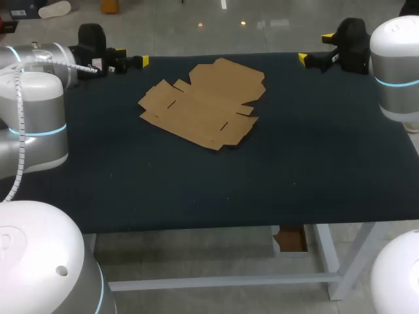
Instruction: Assemble the packaging by folding the flat box into shape, placing the metal phone stand inside, and closing the box properly
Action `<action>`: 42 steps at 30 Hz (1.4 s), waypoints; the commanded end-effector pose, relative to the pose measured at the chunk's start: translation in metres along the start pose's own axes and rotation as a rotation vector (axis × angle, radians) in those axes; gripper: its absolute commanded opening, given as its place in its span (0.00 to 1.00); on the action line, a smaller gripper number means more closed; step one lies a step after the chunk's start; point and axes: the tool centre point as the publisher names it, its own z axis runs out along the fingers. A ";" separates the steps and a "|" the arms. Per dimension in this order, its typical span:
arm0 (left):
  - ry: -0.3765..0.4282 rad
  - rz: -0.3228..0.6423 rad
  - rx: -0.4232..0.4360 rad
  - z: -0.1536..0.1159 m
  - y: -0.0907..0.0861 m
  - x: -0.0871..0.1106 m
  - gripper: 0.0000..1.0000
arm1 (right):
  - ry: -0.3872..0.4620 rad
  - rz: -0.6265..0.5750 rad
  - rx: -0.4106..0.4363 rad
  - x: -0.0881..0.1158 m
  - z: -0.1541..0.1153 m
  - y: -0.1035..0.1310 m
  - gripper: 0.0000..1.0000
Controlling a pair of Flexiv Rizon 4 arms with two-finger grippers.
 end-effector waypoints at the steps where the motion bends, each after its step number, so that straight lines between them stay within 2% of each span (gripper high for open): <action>1: -0.002 0.000 0.000 0.000 0.000 0.000 1.00 | -0.002 0.000 0.001 0.001 0.000 0.000 1.00; 13: -0.002 0.000 0.000 0.000 0.000 0.000 1.00 | -0.002 0.000 0.001 0.001 0.000 0.000 1.00; 15: 0.040 -0.036 -0.020 0.000 -0.003 0.001 1.00 | -0.002 0.000 0.001 0.001 0.000 0.000 1.00; 18: 0.047 -0.086 -0.039 -0.003 -0.005 0.004 1.00 | 0.014 0.044 0.005 -0.002 -0.004 0.000 1.00; 24: -0.008 -0.170 -0.144 -0.009 -0.004 0.014 1.00 | 0.041 0.128 0.101 0.001 -0.008 -0.004 1.00; 25: 0.024 -0.164 -0.162 -0.010 -0.004 0.016 1.00 | 0.041 0.152 0.129 0.001 -0.009 -0.005 1.00; 27: -0.011 -0.215 -0.204 -0.013 -0.002 0.018 1.00 | 0.055 0.184 0.159 0.003 -0.011 -0.008 1.00; 28: 0.019 -0.229 -0.222 -0.014 -0.001 0.018 1.00 | 0.054 0.216 0.199 0.004 -0.012 -0.009 1.00; 30: 0.016 -0.283 -0.255 -0.018 0.000 0.018 1.00 | 0.072 0.232 0.219 0.006 -0.014 -0.013 1.00; 34: 0.014 -0.338 -0.322 -0.026 0.007 0.017 1.00 | 0.101 0.311 0.305 0.011 -0.018 -0.020 1.00; 39: -0.029 -0.408 -0.414 -0.034 0.019 0.017 1.00 | 0.121 0.377 0.372 0.019 -0.025 -0.029 1.00; 42: -0.035 -0.457 -0.481 -0.037 0.028 0.017 1.00 | 0.165 0.466 0.428 0.022 -0.030 -0.036 1.00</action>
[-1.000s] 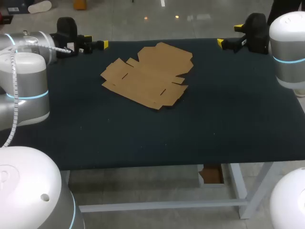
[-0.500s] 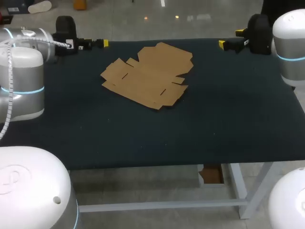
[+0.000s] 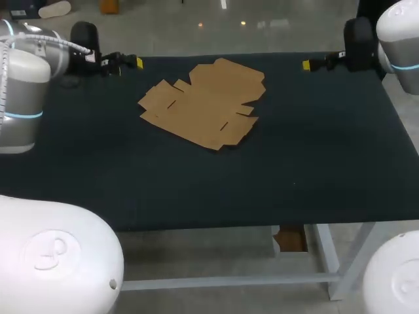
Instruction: Assemble the packaging by folding the flat box into shape, placing the metal phone stand inside, and closing the box properly
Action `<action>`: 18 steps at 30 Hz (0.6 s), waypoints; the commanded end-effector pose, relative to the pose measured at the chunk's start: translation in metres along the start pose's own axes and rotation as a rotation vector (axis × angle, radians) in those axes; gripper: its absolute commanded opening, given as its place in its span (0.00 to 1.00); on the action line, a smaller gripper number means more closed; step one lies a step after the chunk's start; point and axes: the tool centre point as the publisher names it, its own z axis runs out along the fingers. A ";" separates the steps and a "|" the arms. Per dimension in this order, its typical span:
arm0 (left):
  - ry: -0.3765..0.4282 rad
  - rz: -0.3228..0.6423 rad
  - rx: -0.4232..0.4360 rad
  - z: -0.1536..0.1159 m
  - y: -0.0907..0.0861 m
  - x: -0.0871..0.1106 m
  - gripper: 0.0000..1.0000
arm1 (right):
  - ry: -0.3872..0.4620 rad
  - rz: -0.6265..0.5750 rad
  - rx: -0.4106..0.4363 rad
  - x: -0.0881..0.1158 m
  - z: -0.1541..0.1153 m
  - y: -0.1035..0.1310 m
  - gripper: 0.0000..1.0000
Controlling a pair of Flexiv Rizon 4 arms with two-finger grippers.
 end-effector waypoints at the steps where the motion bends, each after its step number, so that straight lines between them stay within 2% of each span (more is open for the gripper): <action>1: -0.025 -0.055 -0.235 -0.005 0.007 0.002 1.00 | 0.027 0.075 0.203 0.000 -0.008 -0.005 1.00; 4: -0.014 -0.118 -0.285 -0.006 0.013 -0.002 1.00 | 0.038 0.123 0.251 0.001 -0.011 -0.011 1.00; 6: -0.061 -0.122 -0.351 -0.006 0.018 -0.004 1.00 | 0.041 0.142 0.291 0.003 -0.016 -0.016 1.00; 7: -0.061 -0.122 -0.351 -0.006 0.018 -0.004 1.00 | 0.032 0.124 0.323 0.004 -0.018 -0.018 1.00; 18: -0.061 -0.122 -0.351 -0.006 0.018 -0.004 1.00 | 0.032 0.124 0.323 0.004 -0.018 -0.018 1.00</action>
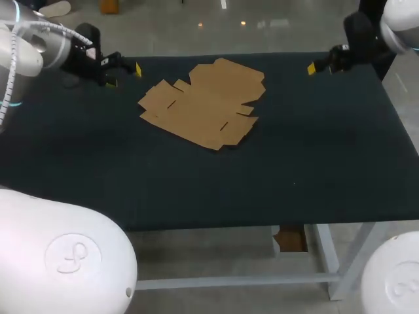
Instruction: Assemble the packaging by folding the flat box into shape, placing the metal phone stand inside, and closing the box properly
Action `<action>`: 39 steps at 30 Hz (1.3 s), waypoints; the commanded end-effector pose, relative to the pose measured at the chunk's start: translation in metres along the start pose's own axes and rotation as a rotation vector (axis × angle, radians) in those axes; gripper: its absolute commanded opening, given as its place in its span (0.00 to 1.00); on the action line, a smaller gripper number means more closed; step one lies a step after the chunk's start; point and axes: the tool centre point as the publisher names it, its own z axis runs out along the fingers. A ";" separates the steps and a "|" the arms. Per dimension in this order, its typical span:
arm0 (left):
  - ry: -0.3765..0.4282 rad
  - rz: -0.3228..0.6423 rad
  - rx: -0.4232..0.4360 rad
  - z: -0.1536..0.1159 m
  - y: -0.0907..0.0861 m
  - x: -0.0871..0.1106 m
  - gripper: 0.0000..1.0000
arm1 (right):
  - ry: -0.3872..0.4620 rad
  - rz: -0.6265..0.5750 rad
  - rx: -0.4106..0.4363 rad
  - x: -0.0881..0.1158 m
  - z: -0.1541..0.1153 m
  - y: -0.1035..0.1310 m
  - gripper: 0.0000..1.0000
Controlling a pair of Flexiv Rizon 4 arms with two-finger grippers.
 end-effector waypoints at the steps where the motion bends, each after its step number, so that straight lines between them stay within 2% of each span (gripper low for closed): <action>1: -0.003 -0.001 -0.158 -0.001 -0.004 0.000 1.00 | 0.002 0.001 0.041 0.000 -0.001 0.002 1.00; 8: -0.011 -0.011 -0.180 0.006 -0.005 0.002 1.00 | 0.002 0.001 0.041 0.000 -0.001 0.002 1.00; 13: -0.011 -0.034 -0.228 0.015 -0.001 0.000 1.00 | -0.018 0.153 -0.033 0.000 -0.003 -0.001 1.00; 16: 0.003 -0.045 -0.248 0.017 0.002 -0.001 1.00 | -0.038 0.246 -0.050 0.000 -0.002 -0.008 1.00; 22: 0.025 -0.038 -0.276 0.017 0.008 0.000 1.00 | -0.039 0.347 -0.045 0.011 0.004 -0.024 1.00; 26: 0.023 -0.035 -0.310 0.015 0.015 -0.001 1.00 | -0.028 0.387 0.001 0.019 0.008 -0.032 1.00; 32: -0.006 -0.059 -0.268 0.012 0.028 -0.005 1.00 | 0.018 0.448 0.015 0.029 0.016 -0.040 1.00; 39: -0.010 -0.084 -0.230 0.013 0.033 -0.015 1.00 | 0.054 0.500 0.052 0.040 0.032 -0.048 1.00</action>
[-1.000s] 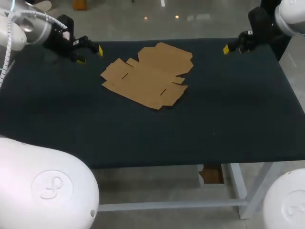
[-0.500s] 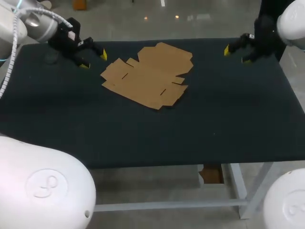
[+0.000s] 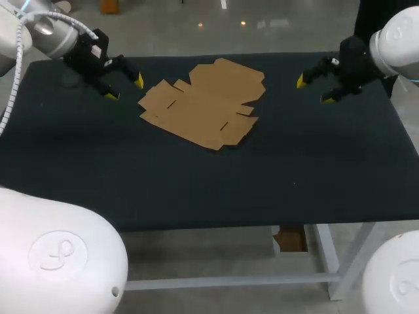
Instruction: Assemble the packaging by folding the flat box into shape, placing the metal phone stand inside, and closing the box properly
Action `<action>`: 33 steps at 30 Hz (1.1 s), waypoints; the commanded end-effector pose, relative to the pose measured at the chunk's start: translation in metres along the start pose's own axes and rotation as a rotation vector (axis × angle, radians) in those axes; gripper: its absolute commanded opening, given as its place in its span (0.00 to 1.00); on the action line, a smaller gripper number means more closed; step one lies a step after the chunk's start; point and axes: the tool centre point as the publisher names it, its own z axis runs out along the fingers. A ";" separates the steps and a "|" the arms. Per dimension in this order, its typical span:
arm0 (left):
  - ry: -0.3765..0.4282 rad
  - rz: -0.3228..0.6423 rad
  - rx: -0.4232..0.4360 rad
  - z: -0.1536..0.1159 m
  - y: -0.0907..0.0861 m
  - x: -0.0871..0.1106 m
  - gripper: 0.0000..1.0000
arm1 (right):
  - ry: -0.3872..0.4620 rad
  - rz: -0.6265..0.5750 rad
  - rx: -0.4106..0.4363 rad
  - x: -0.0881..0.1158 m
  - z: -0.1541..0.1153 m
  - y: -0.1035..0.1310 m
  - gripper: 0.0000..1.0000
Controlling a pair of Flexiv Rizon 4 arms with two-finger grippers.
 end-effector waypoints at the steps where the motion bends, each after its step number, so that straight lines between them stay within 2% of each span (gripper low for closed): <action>1: 0.013 -0.007 0.037 0.000 0.009 -0.005 1.00 | 0.015 0.010 0.022 0.001 0.010 -0.001 1.00; 11: 0.010 -0.016 0.073 -0.002 0.014 -0.011 1.00 | 0.050 0.104 -0.003 0.001 0.031 -0.016 1.00; 16: 0.000 -0.014 0.083 -0.002 0.016 -0.011 1.00 | 0.037 0.131 -0.021 0.004 0.044 -0.021 1.00; 30: -0.019 -0.010 0.088 -0.001 0.018 -0.010 1.00 | 0.074 0.196 0.000 0.016 0.097 -0.034 1.00; 33: -0.019 -0.010 0.088 -0.001 0.018 -0.010 1.00 | 0.090 0.227 0.009 0.014 0.109 -0.036 0.90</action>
